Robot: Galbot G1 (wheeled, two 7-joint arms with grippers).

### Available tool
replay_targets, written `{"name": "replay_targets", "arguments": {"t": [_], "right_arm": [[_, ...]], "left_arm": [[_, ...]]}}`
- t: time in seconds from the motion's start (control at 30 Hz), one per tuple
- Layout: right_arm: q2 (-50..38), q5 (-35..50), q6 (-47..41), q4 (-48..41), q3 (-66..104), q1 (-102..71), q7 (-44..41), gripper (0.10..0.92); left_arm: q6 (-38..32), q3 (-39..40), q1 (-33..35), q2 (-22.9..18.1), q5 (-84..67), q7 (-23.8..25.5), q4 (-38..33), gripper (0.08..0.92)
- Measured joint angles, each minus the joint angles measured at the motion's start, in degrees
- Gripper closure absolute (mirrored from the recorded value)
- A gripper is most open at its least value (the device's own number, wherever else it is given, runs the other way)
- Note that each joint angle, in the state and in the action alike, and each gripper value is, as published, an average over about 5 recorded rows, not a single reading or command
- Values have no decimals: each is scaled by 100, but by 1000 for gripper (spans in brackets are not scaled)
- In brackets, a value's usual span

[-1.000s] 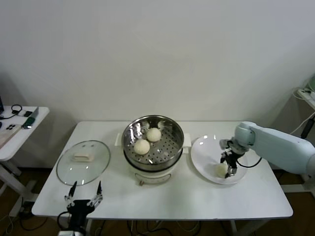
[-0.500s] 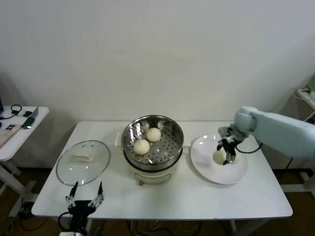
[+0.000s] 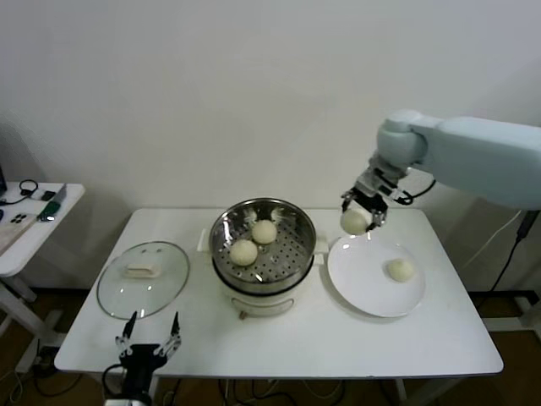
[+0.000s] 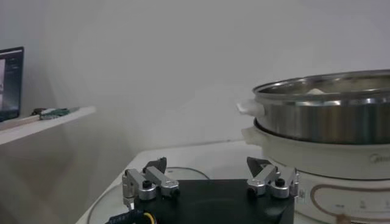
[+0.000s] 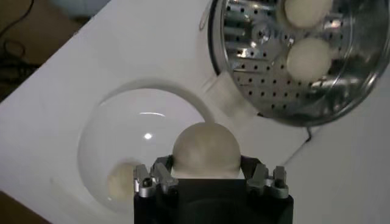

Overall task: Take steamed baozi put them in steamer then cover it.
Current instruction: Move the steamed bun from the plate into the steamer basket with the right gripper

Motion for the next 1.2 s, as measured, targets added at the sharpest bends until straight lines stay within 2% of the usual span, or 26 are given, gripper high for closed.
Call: {"name": "replay_targets", "arguments": {"t": [0.23, 0.6, 1.2], "right_arm": [[736, -479, 473, 100, 335, -89, -34, 306], [1779, -970, 1001, -220, 572, -677, -65, 304], [2583, -1268, 1537, -817, 493, -1401, -130, 304]], "left_arm": [[-2, 23, 28, 70, 17, -1, 4, 177], [33, 94, -35, 183, 38, -6, 121, 177], [62, 124, -179, 232, 89, -39, 326, 177]]}}
